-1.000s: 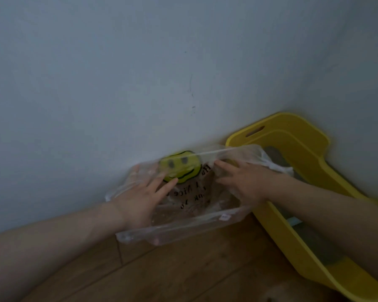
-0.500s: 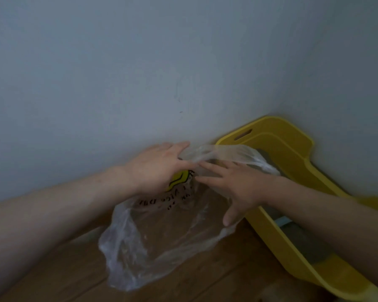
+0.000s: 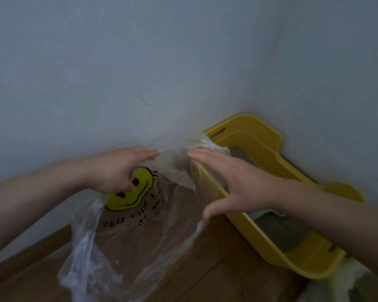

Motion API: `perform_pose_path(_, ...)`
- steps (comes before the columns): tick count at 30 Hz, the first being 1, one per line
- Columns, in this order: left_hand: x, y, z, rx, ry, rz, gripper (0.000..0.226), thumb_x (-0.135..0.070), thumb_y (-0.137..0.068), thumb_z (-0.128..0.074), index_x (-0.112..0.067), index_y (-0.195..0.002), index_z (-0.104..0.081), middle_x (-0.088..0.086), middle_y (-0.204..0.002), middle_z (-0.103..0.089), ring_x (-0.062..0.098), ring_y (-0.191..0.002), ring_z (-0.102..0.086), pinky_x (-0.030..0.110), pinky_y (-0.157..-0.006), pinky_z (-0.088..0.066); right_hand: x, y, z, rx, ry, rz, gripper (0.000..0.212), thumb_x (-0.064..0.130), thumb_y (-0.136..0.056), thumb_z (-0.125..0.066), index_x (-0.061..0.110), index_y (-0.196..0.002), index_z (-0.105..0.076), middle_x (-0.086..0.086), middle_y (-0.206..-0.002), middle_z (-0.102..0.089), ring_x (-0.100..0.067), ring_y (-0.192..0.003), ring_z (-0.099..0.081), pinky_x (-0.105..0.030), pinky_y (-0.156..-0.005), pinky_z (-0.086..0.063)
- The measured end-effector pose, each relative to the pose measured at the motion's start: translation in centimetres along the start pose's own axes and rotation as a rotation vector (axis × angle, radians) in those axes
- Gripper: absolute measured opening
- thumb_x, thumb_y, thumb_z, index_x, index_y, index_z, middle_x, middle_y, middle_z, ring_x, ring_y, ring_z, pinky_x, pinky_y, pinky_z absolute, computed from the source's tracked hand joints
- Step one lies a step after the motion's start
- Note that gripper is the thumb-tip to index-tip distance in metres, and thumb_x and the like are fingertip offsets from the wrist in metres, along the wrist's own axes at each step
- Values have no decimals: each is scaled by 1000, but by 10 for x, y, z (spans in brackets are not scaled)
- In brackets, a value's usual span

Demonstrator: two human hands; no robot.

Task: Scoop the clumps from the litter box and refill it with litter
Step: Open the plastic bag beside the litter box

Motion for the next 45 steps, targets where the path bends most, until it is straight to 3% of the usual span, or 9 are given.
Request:
perform_pose_path(5, -10, -9, 1, -10, 89, 15, 101, -24, -75, -83, -33, -153, -20, -13, -154, -30, 0, -91, -49, 1, -74, -33, -34, 29, 11, -70, -31, -154, 109, 69, -69, -72, 39, -156, -13, 24, -158, -18, 1, -147, -13, -27, -120, -20)
perform_pose_path(8, -23, -18, -2, -16, 152, -11, 103, -26, -74, -84, -35, -154, -20, -14, -154, -30, -4, -71, -46, 2, -64, -38, -46, 38, 4, -69, -25, -192, 107, 68, -70, -71, 35, -156, -16, 17, -161, -21, -3, -148, -15, -28, -120, -21)
perform_pose_path(14, -33, -33, -10, -41, 253, -53, 110, -32, -66, -89, -33, -154, -23, -12, -153, -35, 24, -102, -50, 5, -64, -39, -60, 50, -8, -87, -69, -265, 100, 66, -72, -72, 34, -154, -25, 15, -148, -39, -3, -132, -40, -26, -109, -39)
perform_pose_path(21, -26, -45, -8, -75, 276, -37, 112, -36, -62, -90, -29, -153, -25, -10, -152, -38, 22, -110, -52, 17, -81, -32, -104, 74, -32, -183, -202, -506, 47, 53, -82, -71, 29, -121, -57, 15, -102, -59, -2, -92, -57, -27, -80, -54)
perform_pose_path(24, -24, -48, -9, -71, 319, -41, 111, -36, -62, -89, -30, -153, -25, -12, -153, -37, 17, -112, -55, 14, -74, -36, -149, 89, -57, -197, -230, -725, 27, 49, -89, -66, 28, -104, -58, 12, -92, -61, -4, -83, -59, -25, -69, -53)
perform_pose_path(29, -28, -55, -12, -91, 345, -73, 111, -33, -60, -91, -28, -152, -29, -12, -150, -41, -1, -114, -39, 4, -67, -39, -198, 97, -99, -95, -102, -882, 28, 50, -94, -59, 22, -98, -57, 4, -85, -61, -8, -74, -57, -28, -65, -52)
perform_pose_path(32, -29, -60, -15, -111, 364, -84, 112, -34, -56, -92, -28, -151, -32, -11, -149, -43, 6, -116, -40, 3, -67, -38, -211, 96, -110, -119, -67, -910, 30, 52, -93, -59, 22, -92, -56, 4, -78, -61, -10, -70, -58, -32, -64, -55)
perform_pose_path(37, -35, -70, -22, -79, 422, -93, 140, -92, -28, -65, -33, -150, -32, -15, -150, -40, -1, -129, -40, 10, -92, -29, -230, 101, -129, -113, -5, -1024, 35, 54, -91, -60, 20, -84, -56, 1, -71, -61, -13, -64, -59, -35, -63, -57)
perform_pose_path(45, -34, -78, -26, -112, 468, -87, 139, -92, -26, -64, -35, -149, -34, -20, -147, -36, -2, -135, -33, 13, -102, -25, -249, 117, -149, -126, -106, -1211, 31, 41, -86, -70, 16, -72, -60, -1, -61, -59, -12, -52, -55, -27, -44, -43)
Point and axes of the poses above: each hand's wrist, its own y-axis away from the middle knuckle, its own z-axis out of the back of the hand, x = y × z, the point moved 10 cm from there along -y, towards the middle knuckle
